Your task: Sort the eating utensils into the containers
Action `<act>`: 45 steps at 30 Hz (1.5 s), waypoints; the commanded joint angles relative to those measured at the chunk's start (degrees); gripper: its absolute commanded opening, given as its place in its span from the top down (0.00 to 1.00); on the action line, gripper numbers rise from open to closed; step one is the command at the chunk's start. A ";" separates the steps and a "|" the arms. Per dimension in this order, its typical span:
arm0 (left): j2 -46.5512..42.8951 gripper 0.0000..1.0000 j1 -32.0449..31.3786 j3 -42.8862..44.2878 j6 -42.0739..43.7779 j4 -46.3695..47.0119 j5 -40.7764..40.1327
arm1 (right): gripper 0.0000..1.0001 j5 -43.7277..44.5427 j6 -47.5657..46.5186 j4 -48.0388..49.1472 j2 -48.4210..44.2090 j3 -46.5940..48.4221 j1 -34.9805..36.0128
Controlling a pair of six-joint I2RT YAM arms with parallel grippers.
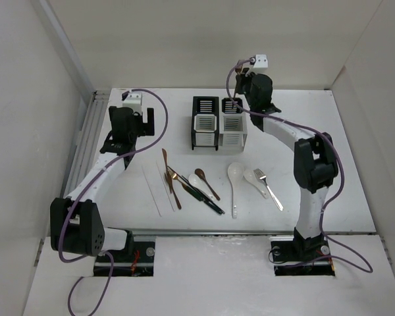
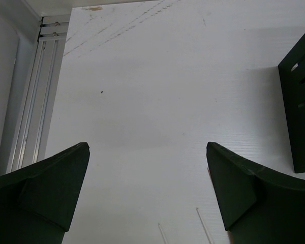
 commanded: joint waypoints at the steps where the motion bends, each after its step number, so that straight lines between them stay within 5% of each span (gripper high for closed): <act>1: -0.27 0.01 0.20 2.42 -0.64 0.83 0.49 | 1.00 -1.24 0.91 7.75 -0.16 -3.30 0.97; 4: -0.27 0.01 0.20 1.38 -1.96 0.83 0.49 | 1.00 -1.86 0.91 7.75 -1.40 -7.96 0.97; 7: -0.27 0.01 0.20 0.67 -4.68 0.30 1.19 | 0.86 -2.47 0.91 3.99 -2.98 -9.30 0.97; 12: -0.79 0.01 0.20 -0.48 -6.09 0.30 1.81 | 0.46 -3.97 0.91 -1.65 -6.13 -9.39 0.97; 14: -1.41 0.01 0.20 -1.08 -6.09 0.30 1.81 | 0.36 -4.67 0.91 -1.65 -8.33 -10.18 0.97; 21: -3.08 0.01 0.20 -3.19 -6.09 1.44 2.42 | 0.18 -1.51 0.91 -9.37 -22.91 -13.16 0.97; 24: -3.61 0.01 0.20 -3.81 -6.71 1.44 3.03 | 0.11 -1.84 -0.32 -24.98 -28.19 -13.17 0.28; 26: -3.61 0.01 0.20 -4.34 -7.32 2.06 3.04 | 0.11 -6.58 -0.84 -41.79 -28.73 -12.65 -2.88; 31: -4.23 0.01 0.20 -6.10 -8.46 3.20 4.10 | 0.41 -12.40 -4.44 -67.73 -24.86 -16.58 -7.47; 39: -5.80 0.01 0.20 -8.55 -8.46 4.43 5.24 | 0.47 -12.49 2.13 -64.33 -35.84 -36.52 -7.47; 45: -7.21 0.01 0.20 -9.79 -8.99 4.43 5.77 | 0.50 -12.76 3.63 -60.63 -34.71 -41.29 -7.47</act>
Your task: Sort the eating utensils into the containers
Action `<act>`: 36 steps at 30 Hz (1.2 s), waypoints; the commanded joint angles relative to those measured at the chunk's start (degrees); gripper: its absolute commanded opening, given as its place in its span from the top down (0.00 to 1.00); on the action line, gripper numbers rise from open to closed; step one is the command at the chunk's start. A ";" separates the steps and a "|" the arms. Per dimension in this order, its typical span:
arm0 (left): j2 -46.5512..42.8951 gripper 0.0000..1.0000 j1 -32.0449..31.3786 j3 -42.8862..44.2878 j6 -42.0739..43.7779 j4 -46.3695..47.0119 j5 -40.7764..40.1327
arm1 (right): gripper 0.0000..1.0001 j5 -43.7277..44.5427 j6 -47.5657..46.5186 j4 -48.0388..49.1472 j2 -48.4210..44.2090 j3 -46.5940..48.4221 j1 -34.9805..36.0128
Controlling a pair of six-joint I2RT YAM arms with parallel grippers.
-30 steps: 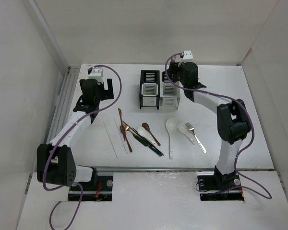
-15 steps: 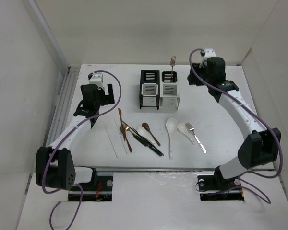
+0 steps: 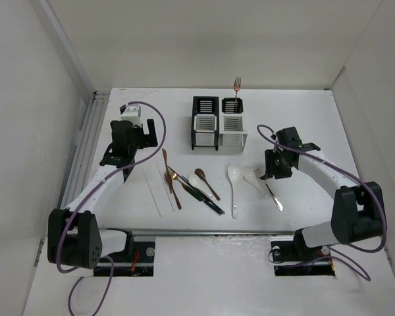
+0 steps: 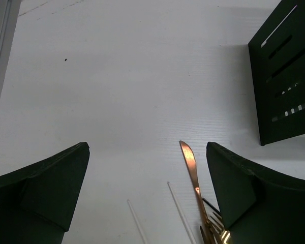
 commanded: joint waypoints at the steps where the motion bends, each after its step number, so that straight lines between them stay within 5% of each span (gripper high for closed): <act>1: -2.82 0.01 0.20 -1.11 -0.95 2.49 0.85 | 0.51 0.18 2.45 4.28 1.29 -1.56 0.36; 13: -5.11 0.01 0.20 -2.79 -1.48 2.49 -2.14 | 0.60 5.28 3.60 5.70 6.48 -1.56 0.89; 36: -5.64 0.01 0.20 -4.37 -1.48 3.02 -3.99 | 0.65 9.86 5.44 4.55 9.20 2.83 12.58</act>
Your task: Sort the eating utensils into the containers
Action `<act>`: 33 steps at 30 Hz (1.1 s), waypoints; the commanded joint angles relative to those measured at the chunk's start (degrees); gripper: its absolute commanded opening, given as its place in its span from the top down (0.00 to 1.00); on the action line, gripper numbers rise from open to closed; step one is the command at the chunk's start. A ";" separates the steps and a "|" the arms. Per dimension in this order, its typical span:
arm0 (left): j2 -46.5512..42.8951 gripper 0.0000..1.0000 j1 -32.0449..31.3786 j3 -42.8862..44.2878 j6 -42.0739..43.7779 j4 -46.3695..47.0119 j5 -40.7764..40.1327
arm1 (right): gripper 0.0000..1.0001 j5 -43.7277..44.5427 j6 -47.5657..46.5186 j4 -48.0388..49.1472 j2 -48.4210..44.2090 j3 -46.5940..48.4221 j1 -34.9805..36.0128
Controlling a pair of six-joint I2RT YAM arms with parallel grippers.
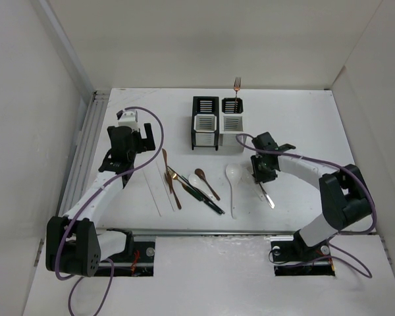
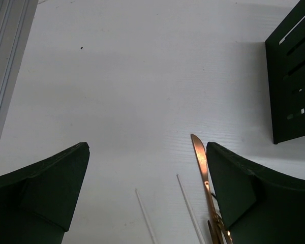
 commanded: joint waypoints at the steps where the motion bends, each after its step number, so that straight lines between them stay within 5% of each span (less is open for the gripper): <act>1: -1.86 0.01 0.20 -0.39 -0.62 2.34 -0.55 | 0.65 -0.05 -0.61 1.12 1.42 2.20 1.56; 17: -1.86 0.01 0.20 -0.39 -0.62 2.34 -1.08 | 0.62 1.36 -1.14 3.06 6.70 4.31 -0.19; 24: -2.38 0.01 0.20 -0.39 -0.10 2.34 -1.61 | 0.88 1.36 -1.75 3.06 7.23 4.84 -0.73; 25: -2.38 0.01 0.20 -0.39 -0.10 2.34 -1.61 | 1.00 1.36 -1.75 3.06 7.23 4.84 -0.73; 33: -2.38 0.01 0.20 -0.92 -0.10 2.34 -1.61 | 1.00 6.97 -2.28 2.53 0.58 4.84 -0.73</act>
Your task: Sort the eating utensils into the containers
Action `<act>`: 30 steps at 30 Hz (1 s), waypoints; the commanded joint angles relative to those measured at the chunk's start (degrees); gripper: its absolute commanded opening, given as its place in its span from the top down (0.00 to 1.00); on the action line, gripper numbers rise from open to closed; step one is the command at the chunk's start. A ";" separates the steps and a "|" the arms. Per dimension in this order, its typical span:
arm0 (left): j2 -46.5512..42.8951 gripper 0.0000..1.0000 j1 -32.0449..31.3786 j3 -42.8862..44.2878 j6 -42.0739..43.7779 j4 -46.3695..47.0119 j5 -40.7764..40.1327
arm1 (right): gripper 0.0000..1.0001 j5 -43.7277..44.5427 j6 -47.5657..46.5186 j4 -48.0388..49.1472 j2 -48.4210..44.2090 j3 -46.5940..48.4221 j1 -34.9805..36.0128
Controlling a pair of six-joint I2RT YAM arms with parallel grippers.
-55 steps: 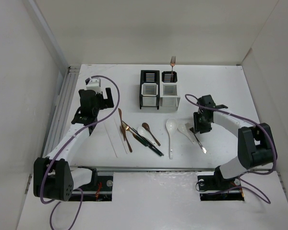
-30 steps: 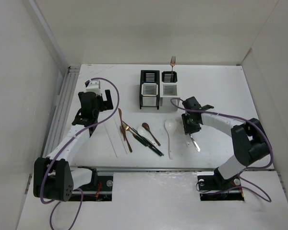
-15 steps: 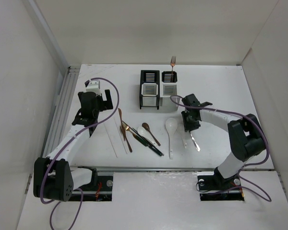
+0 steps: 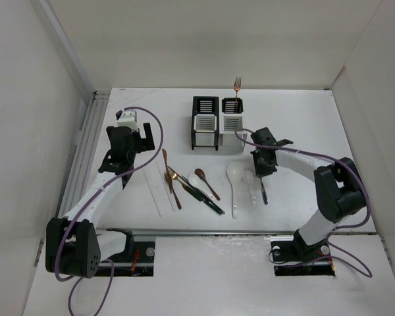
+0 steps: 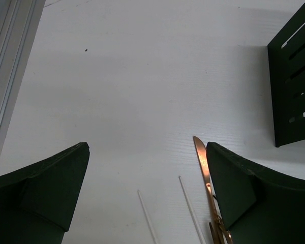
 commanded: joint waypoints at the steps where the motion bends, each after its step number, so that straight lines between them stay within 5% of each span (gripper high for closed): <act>1: -1.81 0.01 0.20 -0.53 -0.12 2.08 -0.74 | 1.00 7.08 -0.77 0.63 -6.76 1.29 -0.92; 5: -1.29 0.01 0.20 -0.53 0.40 2.08 -0.74 | 1.00 13.50 -0.77 5.36 -17.48 6.20 -1.45; 10: -0.15 0.01 0.20 0.79 0.41 2.08 -0.74 | 1.00 16.16 -6.55 31.92 -22.70 10.17 -1.45; 20: 2.05 0.01 0.20 5.27 -1.79 -0.38 -0.74 | 1.00 4.21 -10.79 57.30 3.81 31.25 -1.45; 30: 4.95 0.01 0.20 7.56 -1.79 -1.44 -1.96 | 1.00 4.99 -9.65 60.66 16.85 36.11 0.83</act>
